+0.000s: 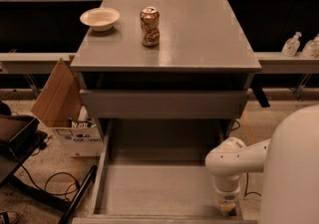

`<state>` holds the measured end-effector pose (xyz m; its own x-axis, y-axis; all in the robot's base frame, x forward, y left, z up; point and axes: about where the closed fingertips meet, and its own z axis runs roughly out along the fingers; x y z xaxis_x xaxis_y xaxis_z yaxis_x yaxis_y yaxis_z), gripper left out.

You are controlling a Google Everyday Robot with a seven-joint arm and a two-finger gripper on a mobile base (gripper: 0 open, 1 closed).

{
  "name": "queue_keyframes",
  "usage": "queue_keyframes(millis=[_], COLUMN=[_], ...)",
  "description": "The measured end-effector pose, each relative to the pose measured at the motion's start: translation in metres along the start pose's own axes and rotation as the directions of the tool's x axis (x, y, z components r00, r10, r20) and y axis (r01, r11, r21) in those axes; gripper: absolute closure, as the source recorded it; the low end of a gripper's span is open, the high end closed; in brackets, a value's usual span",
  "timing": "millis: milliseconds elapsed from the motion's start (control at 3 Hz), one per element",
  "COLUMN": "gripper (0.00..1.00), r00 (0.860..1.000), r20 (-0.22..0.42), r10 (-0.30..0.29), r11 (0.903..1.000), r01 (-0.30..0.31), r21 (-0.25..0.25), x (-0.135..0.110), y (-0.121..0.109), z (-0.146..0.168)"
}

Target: Open middle drawer

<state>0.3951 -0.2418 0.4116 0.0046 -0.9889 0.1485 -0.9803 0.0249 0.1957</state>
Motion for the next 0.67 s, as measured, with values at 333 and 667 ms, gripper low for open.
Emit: queue_keyframes(millis=[333, 667], gripper=[0.51, 0.28], r00=[1.000, 1.000], r20=[-0.001, -0.001], r10=[0.000, 0.000], r11=[1.0000, 1.0000], r01=[0.000, 0.000], r21=[-0.004, -0.006], x=[0.0006, 0.0010], y=[0.0015, 0.0025], z=[0.0015, 0.0023])
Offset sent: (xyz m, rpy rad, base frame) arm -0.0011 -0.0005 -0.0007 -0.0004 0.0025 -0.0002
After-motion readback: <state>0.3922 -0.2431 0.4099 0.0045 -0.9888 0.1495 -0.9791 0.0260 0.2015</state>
